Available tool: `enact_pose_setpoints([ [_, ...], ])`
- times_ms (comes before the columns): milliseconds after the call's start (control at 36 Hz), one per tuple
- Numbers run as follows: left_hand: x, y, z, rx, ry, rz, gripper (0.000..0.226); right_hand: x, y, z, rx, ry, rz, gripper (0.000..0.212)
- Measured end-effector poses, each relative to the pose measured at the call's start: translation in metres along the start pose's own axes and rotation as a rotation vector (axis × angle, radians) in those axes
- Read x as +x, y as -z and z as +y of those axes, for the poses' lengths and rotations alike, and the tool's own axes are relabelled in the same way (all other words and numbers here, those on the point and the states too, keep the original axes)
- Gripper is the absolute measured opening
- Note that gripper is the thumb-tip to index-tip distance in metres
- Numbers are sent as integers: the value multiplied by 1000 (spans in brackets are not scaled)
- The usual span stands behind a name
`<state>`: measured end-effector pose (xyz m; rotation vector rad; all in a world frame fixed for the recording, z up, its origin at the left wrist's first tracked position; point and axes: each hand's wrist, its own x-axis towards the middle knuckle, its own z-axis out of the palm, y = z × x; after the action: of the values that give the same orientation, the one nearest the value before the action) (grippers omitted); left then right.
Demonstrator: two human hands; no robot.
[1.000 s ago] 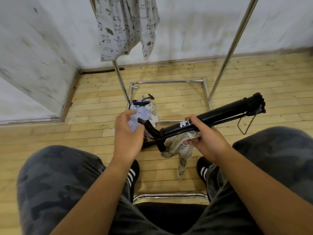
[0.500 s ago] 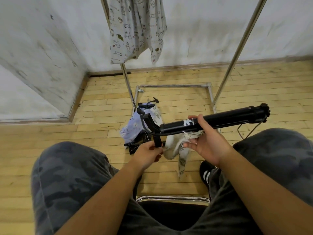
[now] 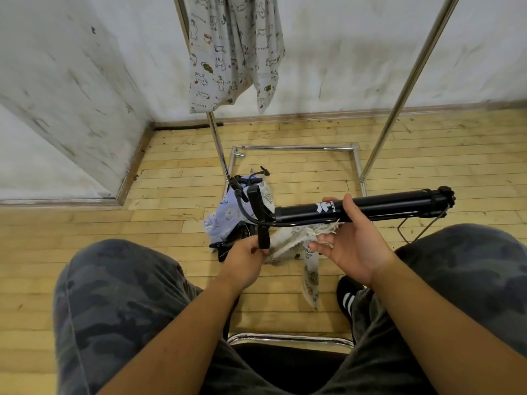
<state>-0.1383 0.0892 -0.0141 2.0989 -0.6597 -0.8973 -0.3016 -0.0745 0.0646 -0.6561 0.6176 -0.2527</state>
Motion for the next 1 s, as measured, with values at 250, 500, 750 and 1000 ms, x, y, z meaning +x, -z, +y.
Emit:
enact_pose_setpoints([
  [250, 3, 7, 9, -121, 40, 24, 45, 6, 5, 2, -60, 52, 78, 22],
  [500, 7, 14, 14, -338, 147, 34, 47, 6, 4, 6, -322, 212, 190, 22],
  [750, 2, 12, 17, -149, 56, -38, 54, 6, 3, 11, -717, 214, 327, 21],
  [1000, 1, 19, 25, -209, 24, -11, 69, 12, 16, 29, -1296, 224, 170, 28],
])
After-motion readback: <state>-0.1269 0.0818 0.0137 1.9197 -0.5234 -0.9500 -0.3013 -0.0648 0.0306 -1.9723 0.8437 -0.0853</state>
